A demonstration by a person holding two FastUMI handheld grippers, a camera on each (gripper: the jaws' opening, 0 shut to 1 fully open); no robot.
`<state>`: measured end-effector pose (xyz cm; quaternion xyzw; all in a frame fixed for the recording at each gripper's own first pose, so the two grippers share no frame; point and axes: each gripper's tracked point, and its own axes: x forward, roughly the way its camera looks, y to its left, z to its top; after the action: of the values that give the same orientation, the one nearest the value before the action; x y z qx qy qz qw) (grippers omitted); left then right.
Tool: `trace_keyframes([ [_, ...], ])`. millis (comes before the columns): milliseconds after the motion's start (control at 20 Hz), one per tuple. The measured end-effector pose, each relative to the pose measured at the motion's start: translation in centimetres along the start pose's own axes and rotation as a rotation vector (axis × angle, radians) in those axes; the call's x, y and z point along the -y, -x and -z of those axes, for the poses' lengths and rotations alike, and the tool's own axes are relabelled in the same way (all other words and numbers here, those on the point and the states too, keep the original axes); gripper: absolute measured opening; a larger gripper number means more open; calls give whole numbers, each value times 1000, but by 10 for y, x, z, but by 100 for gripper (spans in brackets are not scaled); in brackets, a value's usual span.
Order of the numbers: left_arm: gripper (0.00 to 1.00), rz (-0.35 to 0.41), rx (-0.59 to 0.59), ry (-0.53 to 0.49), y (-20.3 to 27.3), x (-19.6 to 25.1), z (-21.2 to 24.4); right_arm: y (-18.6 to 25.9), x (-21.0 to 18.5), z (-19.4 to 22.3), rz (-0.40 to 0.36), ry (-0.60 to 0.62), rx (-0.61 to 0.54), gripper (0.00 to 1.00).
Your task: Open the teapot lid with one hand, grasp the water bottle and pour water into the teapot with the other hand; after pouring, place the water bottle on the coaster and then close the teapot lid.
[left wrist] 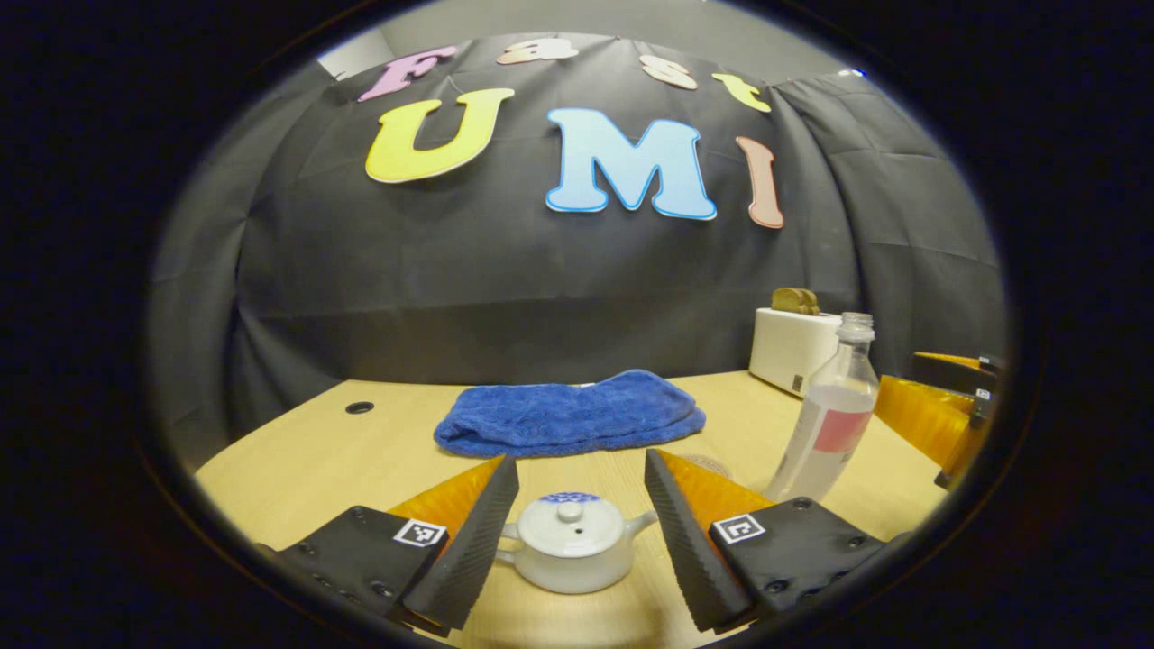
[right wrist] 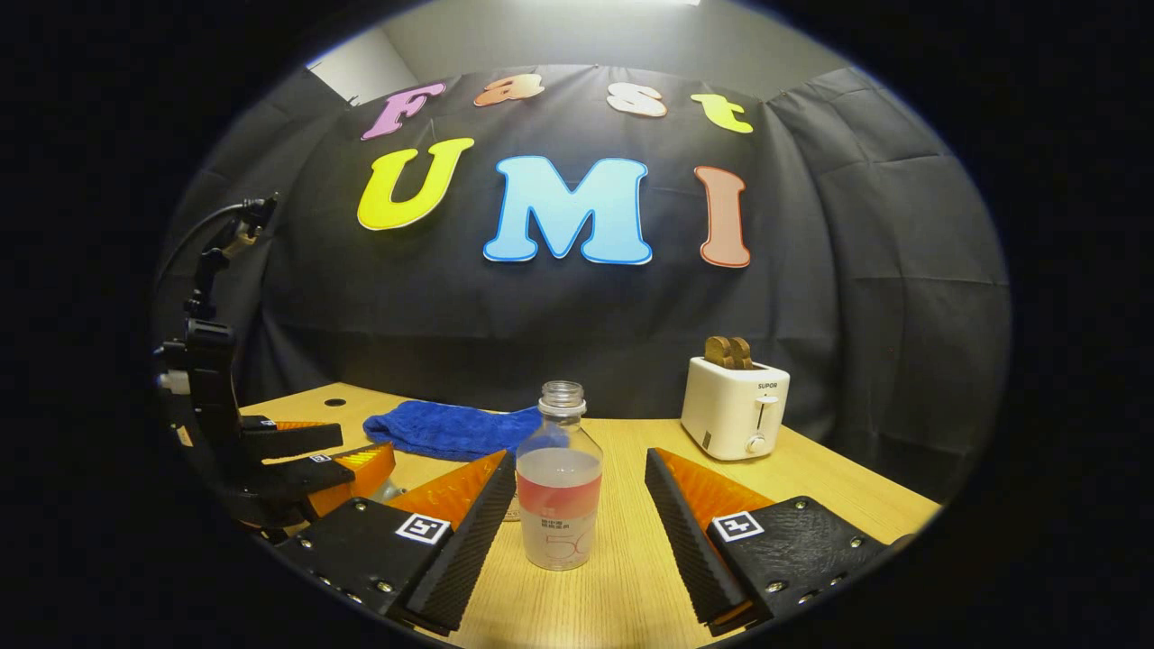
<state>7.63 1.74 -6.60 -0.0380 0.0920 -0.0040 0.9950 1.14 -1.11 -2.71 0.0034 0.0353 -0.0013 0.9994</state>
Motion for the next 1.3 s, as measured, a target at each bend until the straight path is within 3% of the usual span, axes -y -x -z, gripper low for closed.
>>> trace_keyframes([
  [200,87,-15,-34,-8,-9,-4,10,-2,3,3,7,-9,-10,90],
  [650,47,-43,-68,-56,-15,-8,19,-8,7,13,10,-23,-38,90],
  [800,47,-41,-51,-55,-15,-5,16,-9,8,17,13,-27,-49,90],
  [900,19,-41,-63,-80,-17,-4,19,-9,10,18,15,-31,-55,90],
  [1000,12,-46,-59,-88,-18,-6,17,-10,11,18,20,-32,-55,90],
  [1150,6,-47,-45,-75,-22,-5,16,-9,11,18,22,-30,-54,90],
  [1300,7,-33,-45,-56,-17,-6,11,-12,10,21,18,-30,-62,90],
])
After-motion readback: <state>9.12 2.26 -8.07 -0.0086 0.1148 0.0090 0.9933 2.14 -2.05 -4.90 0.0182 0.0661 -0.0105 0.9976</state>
